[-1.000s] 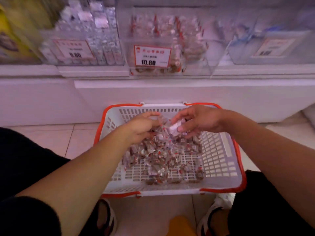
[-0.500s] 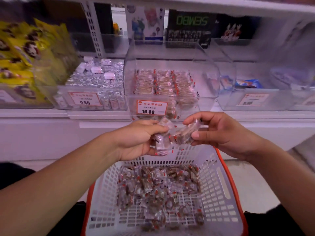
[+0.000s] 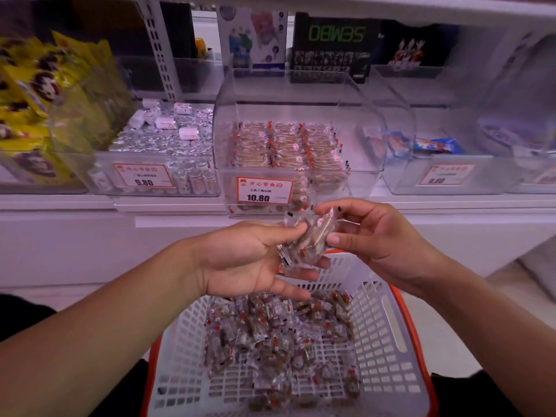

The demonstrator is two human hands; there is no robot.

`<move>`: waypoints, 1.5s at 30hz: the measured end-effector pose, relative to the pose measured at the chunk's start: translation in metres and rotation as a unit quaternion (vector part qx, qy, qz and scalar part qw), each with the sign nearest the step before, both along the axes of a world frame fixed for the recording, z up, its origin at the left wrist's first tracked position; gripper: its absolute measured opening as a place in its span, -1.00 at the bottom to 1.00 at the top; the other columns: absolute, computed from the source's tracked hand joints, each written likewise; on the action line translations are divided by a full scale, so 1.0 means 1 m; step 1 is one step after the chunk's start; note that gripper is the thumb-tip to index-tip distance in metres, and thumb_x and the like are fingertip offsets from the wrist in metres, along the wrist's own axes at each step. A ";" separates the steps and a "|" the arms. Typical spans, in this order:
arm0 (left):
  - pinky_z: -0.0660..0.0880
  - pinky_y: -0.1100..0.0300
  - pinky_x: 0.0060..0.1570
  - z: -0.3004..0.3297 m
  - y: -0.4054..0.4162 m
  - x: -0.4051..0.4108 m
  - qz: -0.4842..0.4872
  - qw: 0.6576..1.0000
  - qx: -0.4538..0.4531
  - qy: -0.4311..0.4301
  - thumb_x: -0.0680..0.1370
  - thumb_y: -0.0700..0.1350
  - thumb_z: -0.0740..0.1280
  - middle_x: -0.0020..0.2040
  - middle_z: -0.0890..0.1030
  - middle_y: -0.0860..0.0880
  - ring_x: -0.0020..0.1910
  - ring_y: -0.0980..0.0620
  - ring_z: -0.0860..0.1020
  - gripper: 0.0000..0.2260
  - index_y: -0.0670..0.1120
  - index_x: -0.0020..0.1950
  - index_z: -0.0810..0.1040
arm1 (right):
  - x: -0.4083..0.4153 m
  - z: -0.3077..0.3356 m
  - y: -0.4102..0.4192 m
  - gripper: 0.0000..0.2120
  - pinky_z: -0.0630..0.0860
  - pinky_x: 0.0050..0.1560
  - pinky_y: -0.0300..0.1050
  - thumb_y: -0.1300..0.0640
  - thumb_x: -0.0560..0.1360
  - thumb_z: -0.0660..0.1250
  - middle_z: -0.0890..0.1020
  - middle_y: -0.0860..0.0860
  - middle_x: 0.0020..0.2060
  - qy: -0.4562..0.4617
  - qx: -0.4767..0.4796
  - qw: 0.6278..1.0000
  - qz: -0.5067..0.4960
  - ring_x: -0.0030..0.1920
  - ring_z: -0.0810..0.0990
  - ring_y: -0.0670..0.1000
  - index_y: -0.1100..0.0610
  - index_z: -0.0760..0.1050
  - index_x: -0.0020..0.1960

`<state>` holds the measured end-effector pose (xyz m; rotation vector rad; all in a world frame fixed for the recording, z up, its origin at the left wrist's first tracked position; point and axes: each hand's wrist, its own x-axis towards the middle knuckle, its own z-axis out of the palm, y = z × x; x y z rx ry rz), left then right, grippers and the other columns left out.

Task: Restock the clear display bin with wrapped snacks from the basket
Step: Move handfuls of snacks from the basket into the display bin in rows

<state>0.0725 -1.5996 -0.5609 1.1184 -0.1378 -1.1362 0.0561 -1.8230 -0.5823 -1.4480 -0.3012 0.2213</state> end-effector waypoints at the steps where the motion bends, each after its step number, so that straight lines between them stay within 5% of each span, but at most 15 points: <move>1: 0.59 -0.10 0.11 0.001 0.002 0.000 -0.015 1.000 -0.017 0.010 0.57 0.04 0.22 0.17 0.57 -0.21 0.16 -0.16 0.52 -0.58 -0.13 0.37 0.49 | 0.000 0.000 0.000 -0.58 0.52 0.19 0.12 0.25 0.35 0.53 0.66 0.20 0.04 -0.004 -0.004 1.000 0.003 0.04 0.62 0.14 0.11 0.61 0.19; 4: 0.55 -0.15 0.18 0.004 0.003 0.001 -0.050 0.997 -0.052 0.014 0.60 0.13 0.14 0.20 0.50 -0.22 0.28 -0.26 0.44 -0.54 -0.08 0.41 0.47 | 0.000 0.000 -0.002 -0.58 0.51 0.20 0.12 0.25 0.39 0.49 0.66 0.20 0.09 -0.011 -0.019 1.000 0.001 0.08 0.62 0.12 0.11 0.58 0.24; 8: 0.54 -0.18 0.18 0.004 0.001 -0.001 -0.021 0.999 -0.028 -0.014 0.56 -0.06 0.24 0.19 0.55 -0.25 0.30 -0.33 0.50 -0.58 -0.18 0.39 0.45 | -0.002 0.000 -0.002 -0.56 0.50 0.28 0.06 0.31 0.46 0.42 0.62 0.15 0.21 -0.032 -0.053 0.998 0.012 0.27 0.57 0.13 0.17 0.50 0.33; 17: 0.58 -0.21 0.10 0.003 -0.002 -0.001 0.035 0.998 -0.012 -0.060 0.55 -0.20 0.30 0.14 0.59 -0.14 0.14 -0.11 0.58 -0.59 -0.16 0.41 0.43 | -0.006 -0.002 0.012 -0.44 0.50 0.21 -0.23 0.40 0.50 0.36 0.53 -0.10 0.35 -0.080 -0.150 0.985 0.024 0.41 0.42 -0.12 0.09 0.37 0.44; 23: 0.63 0.03 0.06 0.003 -0.003 -0.001 -0.001 0.987 0.046 -0.153 0.51 -0.44 0.34 0.06 0.57 -0.11 0.15 -0.09 0.56 -0.56 -0.07 0.30 0.44 | -0.009 0.009 0.013 -0.45 0.55 0.23 0.00 0.34 0.48 0.42 0.53 -0.09 0.34 -0.117 -0.200 0.972 0.023 0.38 0.46 -0.06 0.05 0.41 0.41; 28: 0.63 0.13 -0.14 0.022 -0.006 -0.005 -0.058 0.966 0.110 -0.225 0.50 -0.46 0.34 -0.01 0.58 -0.08 0.03 -0.05 0.59 -0.50 -0.04 0.32 0.37 | -0.013 0.049 0.010 -0.34 0.54 0.20 -0.04 0.23 0.36 0.58 0.58 -0.17 0.15 -0.192 -0.339 0.919 0.055 0.22 0.55 -0.04 -0.02 0.43 0.39; 35: 0.52 0.20 -0.28 0.080 -0.027 0.019 -0.054 0.937 0.163 -0.305 0.50 -0.32 0.42 -0.09 0.60 -0.06 -0.12 0.04 0.59 -0.54 -0.08 0.33 0.37 | 0.009 0.134 0.009 -0.66 0.48 -0.06 -0.14 0.01 0.26 0.51 0.55 -0.14 -0.15 -0.367 -0.577 0.726 0.065 -0.13 0.51 -0.10 -0.02 0.57 0.01; 40: 0.48 0.29 -0.48 0.098 -0.038 0.054 0.024 0.931 0.170 -0.321 0.58 -0.04 0.35 -0.20 0.68 0.00 -0.29 0.10 0.63 -0.85 0.00 0.13 0.52 | 0.051 0.152 0.001 -0.70 0.45 -0.18 -0.15 0.03 0.20 0.49 0.59 -0.08 -0.26 -0.336 -0.601 0.725 0.033 -0.27 0.49 -0.03 0.03 0.58 -0.09; 45: 0.59 0.16 -0.36 0.079 -0.041 0.091 0.155 0.945 0.117 -0.265 0.64 0.01 0.25 0.07 0.67 -0.23 -0.17 -0.07 0.67 -0.76 -0.08 0.19 0.56 | 0.099 0.149 -0.001 -0.67 0.53 -0.15 -0.01 0.01 0.25 0.47 0.61 -0.13 -0.19 -0.283 -0.601 0.746 0.043 -0.18 0.55 -0.06 -0.04 0.55 0.01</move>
